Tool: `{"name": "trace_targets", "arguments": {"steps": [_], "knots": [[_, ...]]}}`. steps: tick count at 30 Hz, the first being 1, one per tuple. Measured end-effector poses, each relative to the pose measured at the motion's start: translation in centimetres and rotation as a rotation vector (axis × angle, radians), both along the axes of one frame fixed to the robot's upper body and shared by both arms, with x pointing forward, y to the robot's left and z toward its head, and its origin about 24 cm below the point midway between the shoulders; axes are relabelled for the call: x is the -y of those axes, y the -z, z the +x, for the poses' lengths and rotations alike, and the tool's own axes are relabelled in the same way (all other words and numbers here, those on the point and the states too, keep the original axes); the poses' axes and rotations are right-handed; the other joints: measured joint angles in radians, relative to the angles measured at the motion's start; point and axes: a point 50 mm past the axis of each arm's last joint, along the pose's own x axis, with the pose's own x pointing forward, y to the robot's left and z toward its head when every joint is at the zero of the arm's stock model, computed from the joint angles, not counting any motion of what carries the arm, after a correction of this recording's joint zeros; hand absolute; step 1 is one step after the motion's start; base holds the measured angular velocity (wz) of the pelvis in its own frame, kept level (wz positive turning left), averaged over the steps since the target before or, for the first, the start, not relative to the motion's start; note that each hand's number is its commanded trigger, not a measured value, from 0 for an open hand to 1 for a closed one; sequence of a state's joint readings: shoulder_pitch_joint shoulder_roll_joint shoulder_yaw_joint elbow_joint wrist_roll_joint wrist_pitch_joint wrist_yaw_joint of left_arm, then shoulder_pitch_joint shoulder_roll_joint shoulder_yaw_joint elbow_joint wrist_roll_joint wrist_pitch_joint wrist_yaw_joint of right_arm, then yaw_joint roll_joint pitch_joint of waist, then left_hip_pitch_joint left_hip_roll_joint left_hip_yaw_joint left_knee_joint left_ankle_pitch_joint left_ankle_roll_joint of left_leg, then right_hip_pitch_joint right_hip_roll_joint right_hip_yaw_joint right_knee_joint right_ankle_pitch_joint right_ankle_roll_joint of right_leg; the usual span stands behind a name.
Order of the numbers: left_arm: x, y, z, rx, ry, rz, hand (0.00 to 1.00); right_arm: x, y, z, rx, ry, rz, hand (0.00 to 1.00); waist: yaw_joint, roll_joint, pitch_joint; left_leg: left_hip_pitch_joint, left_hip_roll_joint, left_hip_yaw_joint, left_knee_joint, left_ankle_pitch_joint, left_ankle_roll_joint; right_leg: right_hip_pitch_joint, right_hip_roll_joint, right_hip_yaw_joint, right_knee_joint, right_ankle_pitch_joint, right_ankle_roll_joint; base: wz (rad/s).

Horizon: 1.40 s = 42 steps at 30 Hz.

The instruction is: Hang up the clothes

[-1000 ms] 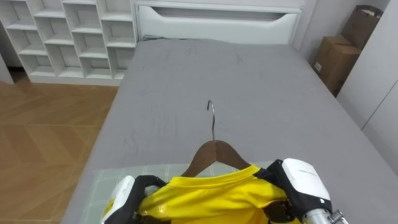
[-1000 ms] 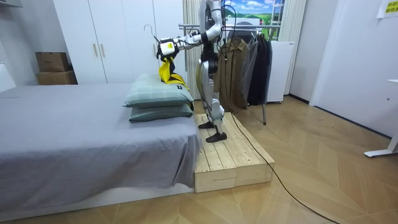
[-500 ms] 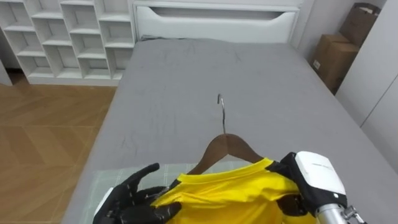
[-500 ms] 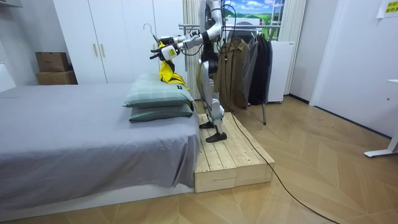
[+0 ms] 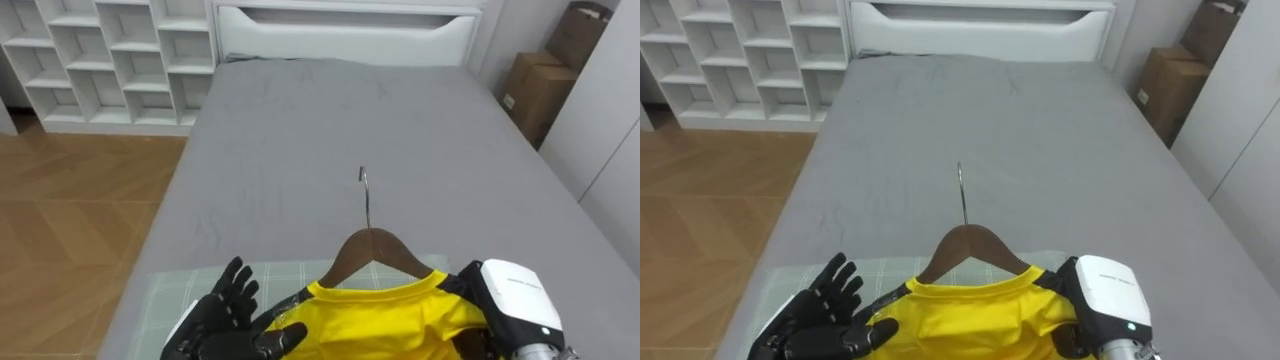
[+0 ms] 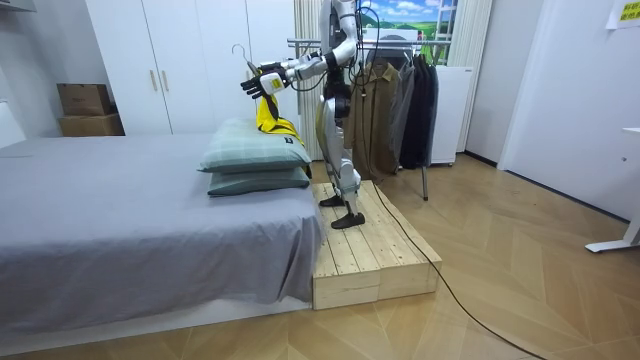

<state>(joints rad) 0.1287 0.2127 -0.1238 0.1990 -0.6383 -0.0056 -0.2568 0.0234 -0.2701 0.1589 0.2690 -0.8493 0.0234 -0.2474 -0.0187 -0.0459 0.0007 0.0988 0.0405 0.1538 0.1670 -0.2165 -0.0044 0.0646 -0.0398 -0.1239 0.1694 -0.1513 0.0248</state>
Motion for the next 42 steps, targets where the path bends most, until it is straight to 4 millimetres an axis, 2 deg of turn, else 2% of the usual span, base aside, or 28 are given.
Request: {"name": "trace_targets", "arguments": {"steps": [21,27,35,42], "knots": [[0.0,-0.1,0.0,0.020,0.020,-0.014,0.00,0.2,-0.2,0.1,0.012,0.015,-0.010,1.00,0.005,-0.002,0.0015,0.001,0.000,0.008,0.000,0.000,0.000,-0.009,0.000,0.009,0.006,0.000,0.000,-0.01],[-0.1,-0.3,0.1,0.036,-0.003,-0.016,0.00,0.0,-0.2,0.1,0.028,0.018,0.000,1.00,0.018,-0.004,0.0072,0.000,0.000,0.007,0.001,0.000,0.001,-0.008,0.000,0.007,0.006,0.000,0.000,0.00],[-0.6,-0.4,0.1,0.050,-0.028,-0.016,0.00,-0.6,-1.4,0.3,0.149,-0.021,-0.054,1.00,0.026,0.000,0.0106,-0.001,-0.002,0.006,0.001,0.000,0.001,-0.008,-0.002,0.007,0.016,-0.004,0.003,0.00],[-0.6,-0.1,0.0,0.044,-0.068,-0.021,0.00,-0.8,-2.0,0.5,0.183,-0.037,-0.079,1.00,0.026,0.010,0.0102,0.000,-0.002,0.004,0.004,0.000,0.001,-0.010,-0.003,-0.002,0.020,-0.004,0.003,0.00]]}}
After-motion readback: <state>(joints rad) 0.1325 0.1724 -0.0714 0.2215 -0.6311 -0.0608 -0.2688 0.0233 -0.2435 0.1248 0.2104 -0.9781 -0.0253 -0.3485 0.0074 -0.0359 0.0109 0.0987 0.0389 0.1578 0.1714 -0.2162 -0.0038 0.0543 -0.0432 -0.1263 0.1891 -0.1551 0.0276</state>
